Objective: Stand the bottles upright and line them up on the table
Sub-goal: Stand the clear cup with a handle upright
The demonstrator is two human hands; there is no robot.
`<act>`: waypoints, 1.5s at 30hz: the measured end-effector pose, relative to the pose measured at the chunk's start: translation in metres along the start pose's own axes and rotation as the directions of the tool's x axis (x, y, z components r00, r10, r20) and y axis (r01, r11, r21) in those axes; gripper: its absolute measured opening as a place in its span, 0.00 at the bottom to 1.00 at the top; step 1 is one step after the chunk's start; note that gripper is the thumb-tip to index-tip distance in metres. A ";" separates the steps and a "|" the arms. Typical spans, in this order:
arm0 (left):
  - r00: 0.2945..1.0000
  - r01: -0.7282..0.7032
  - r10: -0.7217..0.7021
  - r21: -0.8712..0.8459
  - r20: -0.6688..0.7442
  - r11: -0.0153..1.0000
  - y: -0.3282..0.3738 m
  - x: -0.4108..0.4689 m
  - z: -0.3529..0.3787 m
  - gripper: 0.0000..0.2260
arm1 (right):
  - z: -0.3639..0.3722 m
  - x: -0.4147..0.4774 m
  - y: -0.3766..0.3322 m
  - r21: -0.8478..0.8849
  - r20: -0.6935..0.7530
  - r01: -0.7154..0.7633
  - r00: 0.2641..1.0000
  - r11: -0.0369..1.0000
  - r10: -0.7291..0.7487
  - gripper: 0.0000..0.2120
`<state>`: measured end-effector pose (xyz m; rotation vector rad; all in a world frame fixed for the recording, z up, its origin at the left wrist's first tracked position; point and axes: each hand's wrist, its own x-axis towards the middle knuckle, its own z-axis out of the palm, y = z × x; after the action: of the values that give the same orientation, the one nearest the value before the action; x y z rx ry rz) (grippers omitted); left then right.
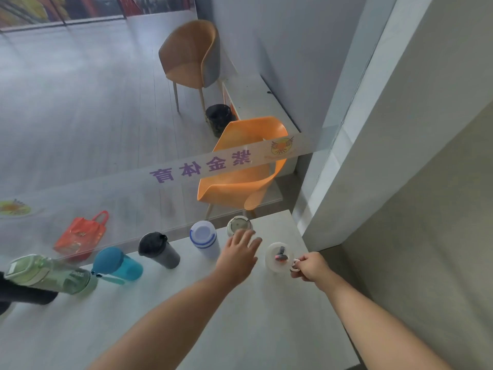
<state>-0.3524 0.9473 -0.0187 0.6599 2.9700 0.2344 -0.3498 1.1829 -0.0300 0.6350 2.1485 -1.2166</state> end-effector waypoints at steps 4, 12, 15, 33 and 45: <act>0.963 0.234 -0.238 0.045 0.129 0.971 -0.015 0.037 -0.013 0.33 | -0.015 0.027 -0.017 0.081 -0.036 -0.007 0.999 0.997 0.010 0.07; 0.838 0.478 -0.422 -0.095 0.346 0.873 -0.030 0.074 -0.006 0.31 | -0.025 0.063 -0.049 0.156 -0.055 -0.036 0.997 0.987 0.045 0.11; 0.849 0.458 -0.395 -0.116 0.351 0.881 -0.029 0.080 -0.004 0.31 | -0.027 0.070 -0.056 0.164 -0.056 -0.035 0.997 0.986 0.045 0.11; 0.849 0.457 -0.391 -0.121 0.356 0.881 -0.019 0.084 -0.008 0.33 | -0.032 0.079 -0.061 0.206 -0.030 -0.045 0.998 0.978 0.052 0.06; 0.863 0.459 -0.404 -0.136 0.303 0.878 -0.014 0.070 -0.008 0.36 | -0.031 0.078 -0.056 0.196 -0.035 -0.017 0.999 0.980 0.024 0.05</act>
<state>-0.4224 0.9634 -0.0167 -0.0158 2.6868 0.3717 -0.4503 1.1930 -0.0374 0.7661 2.0626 -1.4272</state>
